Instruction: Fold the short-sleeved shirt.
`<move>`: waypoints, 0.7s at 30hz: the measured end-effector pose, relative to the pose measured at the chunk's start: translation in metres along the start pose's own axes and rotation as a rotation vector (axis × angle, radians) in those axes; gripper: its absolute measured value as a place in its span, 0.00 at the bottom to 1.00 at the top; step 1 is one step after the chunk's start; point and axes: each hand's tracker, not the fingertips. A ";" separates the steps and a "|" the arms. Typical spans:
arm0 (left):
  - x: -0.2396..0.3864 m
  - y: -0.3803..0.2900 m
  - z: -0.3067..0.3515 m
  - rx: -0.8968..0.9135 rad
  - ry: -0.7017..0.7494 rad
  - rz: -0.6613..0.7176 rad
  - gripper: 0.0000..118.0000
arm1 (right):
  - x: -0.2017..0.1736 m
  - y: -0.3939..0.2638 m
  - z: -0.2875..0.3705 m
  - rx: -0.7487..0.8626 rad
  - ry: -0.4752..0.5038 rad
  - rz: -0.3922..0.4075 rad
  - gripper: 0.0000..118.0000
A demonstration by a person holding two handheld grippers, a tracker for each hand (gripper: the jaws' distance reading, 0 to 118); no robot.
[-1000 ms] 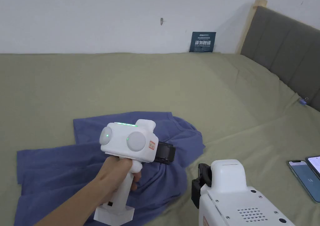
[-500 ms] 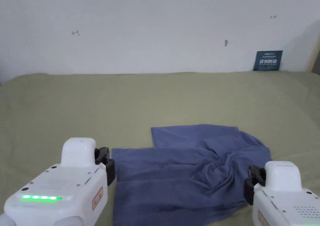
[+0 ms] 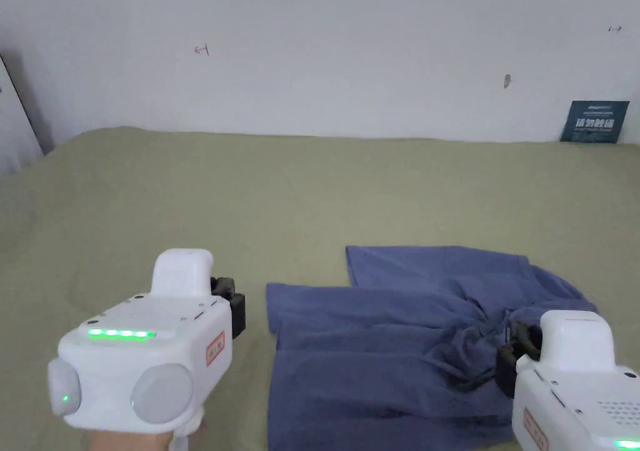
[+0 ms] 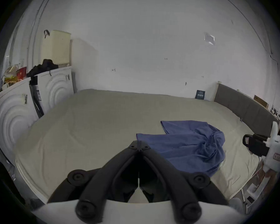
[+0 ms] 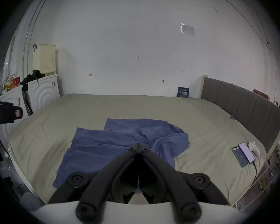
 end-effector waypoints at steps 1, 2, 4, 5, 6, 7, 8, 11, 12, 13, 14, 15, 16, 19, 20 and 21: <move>0.001 0.005 -0.022 -0.039 -0.018 -0.020 0.00 | -0.002 0.001 -0.006 -0.003 0.002 0.001 0.00; 0.002 0.009 -0.049 -0.093 -0.032 -0.028 0.00 | -0.003 0.001 -0.011 -0.007 0.007 0.003 0.00; -0.001 0.016 -0.102 -0.198 -0.064 -0.015 0.00 | -0.005 0.000 -0.022 -0.017 0.012 0.004 0.00; -0.003 0.019 -0.130 -0.265 -0.055 -0.019 0.00 | -0.005 -0.001 -0.028 -0.027 0.015 0.000 0.00; -0.005 0.021 -0.155 -0.308 -0.050 -0.006 0.00 | -0.005 -0.003 -0.035 -0.040 0.023 -0.002 0.00; -0.004 0.023 -0.172 -0.362 -0.061 -0.021 0.00 | -0.005 -0.005 -0.040 -0.046 0.023 -0.001 0.00; -0.005 0.023 -0.191 -0.387 -0.065 0.002 0.00 | -0.005 -0.009 -0.046 -0.056 0.020 -0.003 0.00; -0.003 0.025 -0.230 -0.438 -0.035 -0.007 0.62 | -0.002 -0.017 -0.060 -0.085 0.027 -0.015 0.00; -0.002 0.023 -0.240 -0.470 -0.044 -0.023 0.93 | -0.002 -0.020 -0.063 -0.091 0.026 -0.011 0.00; 0.000 0.020 -0.249 -0.531 -0.065 -0.047 0.99 | -0.001 -0.022 -0.065 -0.099 0.023 -0.009 0.00; 0.004 0.015 -0.254 -0.534 -0.051 -0.063 1.00 | 0.002 -0.024 -0.068 -0.106 0.021 -0.010 0.00; 0.010 0.012 -0.252 -0.513 -0.035 -0.095 1.00 | 0.004 -0.026 -0.069 -0.113 0.020 -0.012 0.00; 0.015 0.010 -0.254 -0.531 -0.051 -0.120 1.00 | 0.006 -0.028 -0.069 -0.117 0.016 -0.012 0.00; 0.023 -0.001 -0.270 -0.584 0.001 -0.138 1.00 | 0.014 -0.033 -0.068 -0.131 0.000 -0.010 0.00; 0.026 -0.005 -0.272 -0.585 0.027 -0.152 1.00 | 0.016 -0.035 -0.067 -0.135 -0.006 -0.010 0.00; 0.029 -0.006 -0.270 -0.581 0.016 -0.145 1.00 | 0.019 -0.037 -0.065 -0.141 -0.011 -0.006 0.00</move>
